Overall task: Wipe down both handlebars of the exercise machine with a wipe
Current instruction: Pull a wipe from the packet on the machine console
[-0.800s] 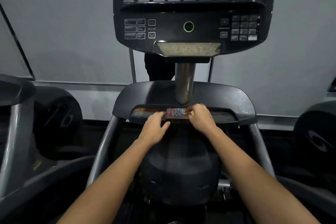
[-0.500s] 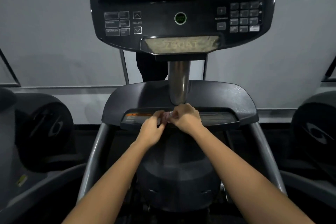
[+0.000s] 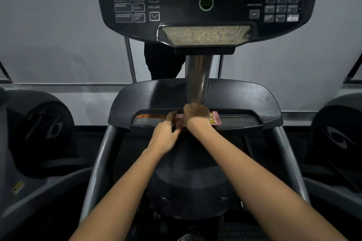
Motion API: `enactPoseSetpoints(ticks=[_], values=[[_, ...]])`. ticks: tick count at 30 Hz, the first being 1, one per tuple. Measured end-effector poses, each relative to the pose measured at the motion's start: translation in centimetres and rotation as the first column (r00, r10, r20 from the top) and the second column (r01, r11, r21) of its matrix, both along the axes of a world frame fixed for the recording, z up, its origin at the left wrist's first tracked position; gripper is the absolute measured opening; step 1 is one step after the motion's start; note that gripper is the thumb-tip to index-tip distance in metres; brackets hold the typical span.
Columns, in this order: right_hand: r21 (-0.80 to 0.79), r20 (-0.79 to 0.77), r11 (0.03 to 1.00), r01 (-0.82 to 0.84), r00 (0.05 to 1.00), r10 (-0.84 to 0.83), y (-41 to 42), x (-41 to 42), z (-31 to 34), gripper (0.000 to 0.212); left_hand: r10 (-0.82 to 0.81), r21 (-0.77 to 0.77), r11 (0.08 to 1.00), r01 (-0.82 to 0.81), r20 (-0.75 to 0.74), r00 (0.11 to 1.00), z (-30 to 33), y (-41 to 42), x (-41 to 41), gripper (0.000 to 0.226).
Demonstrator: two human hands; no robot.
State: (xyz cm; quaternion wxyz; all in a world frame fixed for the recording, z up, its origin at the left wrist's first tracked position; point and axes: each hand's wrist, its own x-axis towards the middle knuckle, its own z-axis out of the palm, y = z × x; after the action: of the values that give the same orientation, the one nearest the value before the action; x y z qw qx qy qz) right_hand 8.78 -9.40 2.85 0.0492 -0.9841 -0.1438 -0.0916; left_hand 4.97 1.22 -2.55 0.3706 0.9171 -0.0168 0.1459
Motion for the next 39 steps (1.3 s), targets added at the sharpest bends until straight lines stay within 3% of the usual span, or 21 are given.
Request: enactPoseSetpoints(ticks=[3, 7, 10, 12, 15, 17, 19, 21, 23, 28, 32, 39], values=[[0.177, -0.039, 0.981, 0.076, 0.997, -0.070, -0.4, 0.6, -0.8, 0.021, -0.024, 0.029, 0.999, 0.024, 0.009, 1.000, -0.2, 0.1, 0.0, 0.034], [0.549, -0.099, 0.780, 0.301, 0.950, -0.297, -4.0, 1.7, -1.2, 0.025, -0.039, 0.059, 0.998, 0.036, 0.041, 0.998, -0.2, 0.0, 0.1, 0.024], [0.670, -0.142, 0.637, 0.381, 0.908, -0.394, -7.4, 1.9, -1.0, 0.024, -0.024, 0.055, 0.998, 0.021, 0.046, 0.999, -0.2, -0.2, 0.2, 0.021], [0.694, -0.165, 0.605, 0.390, 0.904, -0.394, -8.4, 1.9, -1.2, 0.020, -0.002, 0.035, 0.999, 0.001, 0.044, 0.999, -0.2, -0.4, 0.4, 0.022], [0.670, -0.177, 0.631, 0.391, 0.910, -0.375, -8.3, 2.0, -1.9, 0.023, 0.045, 0.050, 0.998, -0.048, 0.057, 0.997, 0.2, -1.2, 0.7, 0.034], [0.659, -0.125, 0.680, 0.322, 0.938, -0.323, -7.9, 1.9, -1.9, 0.010, 0.090, 0.086, 0.992, -0.094, 0.049, 0.995, 0.7, -1.9, 1.0, 0.041], [0.628, 0.004, 0.766, 0.137, 0.984, -0.179, -7.7, 2.0, -2.1, 0.020, 0.118, 0.121, 0.985, -0.121, 0.031, 0.993, 0.9, -2.5, 1.2, 0.043], [0.483, 0.115, 0.872, -0.081, 0.993, 0.028, -7.5, 2.4, -2.1, 0.030, 0.111, 0.162, 0.980, -0.116, 0.042, 0.993, 0.8, -2.7, 1.4, 0.041], [0.385, 0.093, 0.909, -0.161, 0.986, 0.135, -7.6, 2.7, -1.6, 0.031, 0.087, 0.185, 0.978, -0.095, 0.052, 0.995, 0.6, -2.7, 1.7, 0.041], [0.365, -0.022, 0.926, -0.096, 0.994, 0.111, -8.3, 2.8, -0.5, 0.035, 0.041, 0.184, 0.981, -0.054, 0.075, 0.996, 0.4, -2.7, 1.9, 0.039], [0.174, 0.028, 0.981, -0.090, 0.996, 0.086, -7.3, 2.8, -0.6, 0.019, 0.054, 0.190, 0.979, -0.069, 0.079, 0.995, 0.6, -2.9, 1.7, 0.045], [-0.039, 0.030, 0.998, -0.052, 0.998, 0.054, -5.6, 2.9, 0.2, 0.023, 0.038, 0.244, 0.969, -0.041, 0.018, 0.999, 1.5, -4.7, 2.1, 0.039]])
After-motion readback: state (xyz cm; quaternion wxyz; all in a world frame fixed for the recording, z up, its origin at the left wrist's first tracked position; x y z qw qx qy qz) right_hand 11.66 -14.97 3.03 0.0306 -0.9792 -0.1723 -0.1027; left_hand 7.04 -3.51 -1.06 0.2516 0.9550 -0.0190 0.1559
